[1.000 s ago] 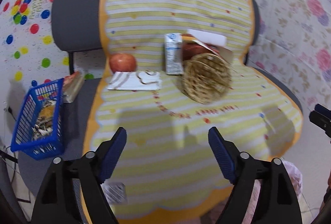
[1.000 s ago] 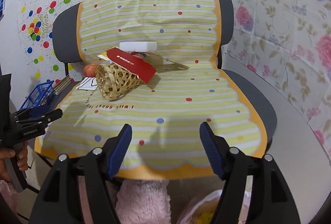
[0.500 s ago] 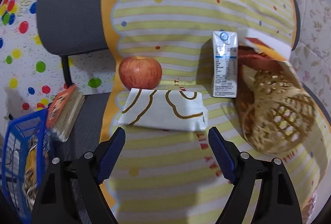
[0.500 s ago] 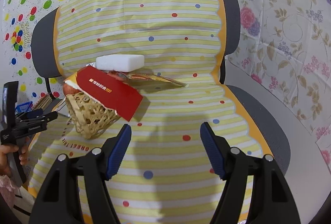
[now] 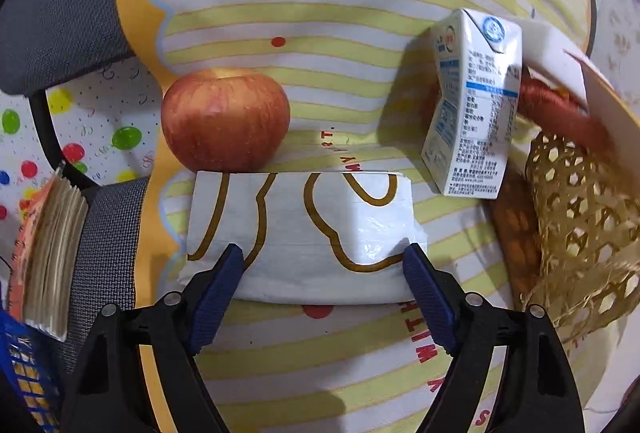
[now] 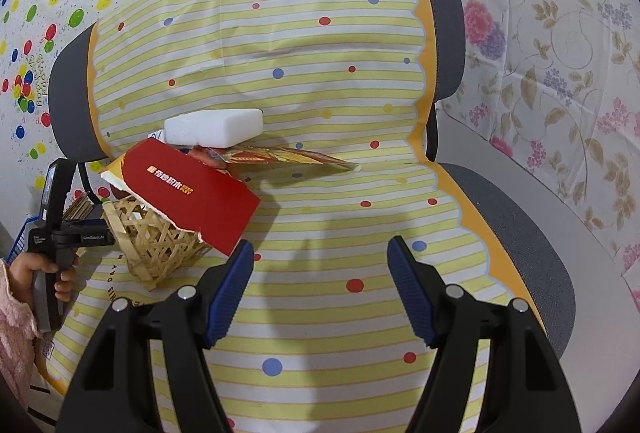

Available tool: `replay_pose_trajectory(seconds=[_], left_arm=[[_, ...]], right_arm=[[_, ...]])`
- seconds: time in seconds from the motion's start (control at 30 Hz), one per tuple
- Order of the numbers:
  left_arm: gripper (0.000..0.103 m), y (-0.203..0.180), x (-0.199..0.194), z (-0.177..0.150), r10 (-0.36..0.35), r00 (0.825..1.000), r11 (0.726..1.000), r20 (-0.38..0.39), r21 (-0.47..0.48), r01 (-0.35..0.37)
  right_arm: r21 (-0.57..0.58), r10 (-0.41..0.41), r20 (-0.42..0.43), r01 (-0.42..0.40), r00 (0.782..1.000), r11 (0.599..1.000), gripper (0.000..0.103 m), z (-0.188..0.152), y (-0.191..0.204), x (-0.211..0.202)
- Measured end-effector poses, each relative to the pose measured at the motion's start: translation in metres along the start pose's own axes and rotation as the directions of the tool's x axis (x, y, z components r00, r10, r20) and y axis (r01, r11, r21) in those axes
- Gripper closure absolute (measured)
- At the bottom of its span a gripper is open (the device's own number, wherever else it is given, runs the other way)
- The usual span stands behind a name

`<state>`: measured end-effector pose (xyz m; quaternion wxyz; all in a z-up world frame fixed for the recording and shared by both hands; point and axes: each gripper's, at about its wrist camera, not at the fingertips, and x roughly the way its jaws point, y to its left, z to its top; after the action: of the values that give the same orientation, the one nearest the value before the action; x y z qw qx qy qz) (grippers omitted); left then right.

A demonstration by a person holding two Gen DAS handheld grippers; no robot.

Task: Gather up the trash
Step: 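Return to the chair and grasp the white paper napkin with the left tool, then grasp the white foam block with the right tool while the left tool holds the napkin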

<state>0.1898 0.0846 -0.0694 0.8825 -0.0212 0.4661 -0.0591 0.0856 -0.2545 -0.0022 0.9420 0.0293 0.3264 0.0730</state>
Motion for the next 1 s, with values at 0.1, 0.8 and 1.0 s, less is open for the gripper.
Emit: replay_pose_trajectory(seconds=[0.1, 0.8, 1.0], left_arm=[[0.051, -0.011, -0.006, -0.005, -0.023, 1.0, 0.999, 0.015, 0.036, 0.022], [0.094, -0.05, -0.163, -0.086, -0.012, 0.954, 0.999, 0.299, -0.033, 0.023], [0.094, -0.048, -0.168, -0.081, 0.008, 0.949, 0.999, 0.315, -0.048, 0.007]], right_arm=[[0.011, 0.007, -0.006, -0.007, 1.0, 1.0, 0.035, -0.005, 0.0, -0.005], [-0.082, 0.061, 0.029, -0.059, 0.998, 0.995, 0.035, -0.006, 0.02, -0.032], [-0.121, 0.112, 0.016, -0.109, 0.994, 0.987, 0.051, 0.007, 0.038, -0.011]])
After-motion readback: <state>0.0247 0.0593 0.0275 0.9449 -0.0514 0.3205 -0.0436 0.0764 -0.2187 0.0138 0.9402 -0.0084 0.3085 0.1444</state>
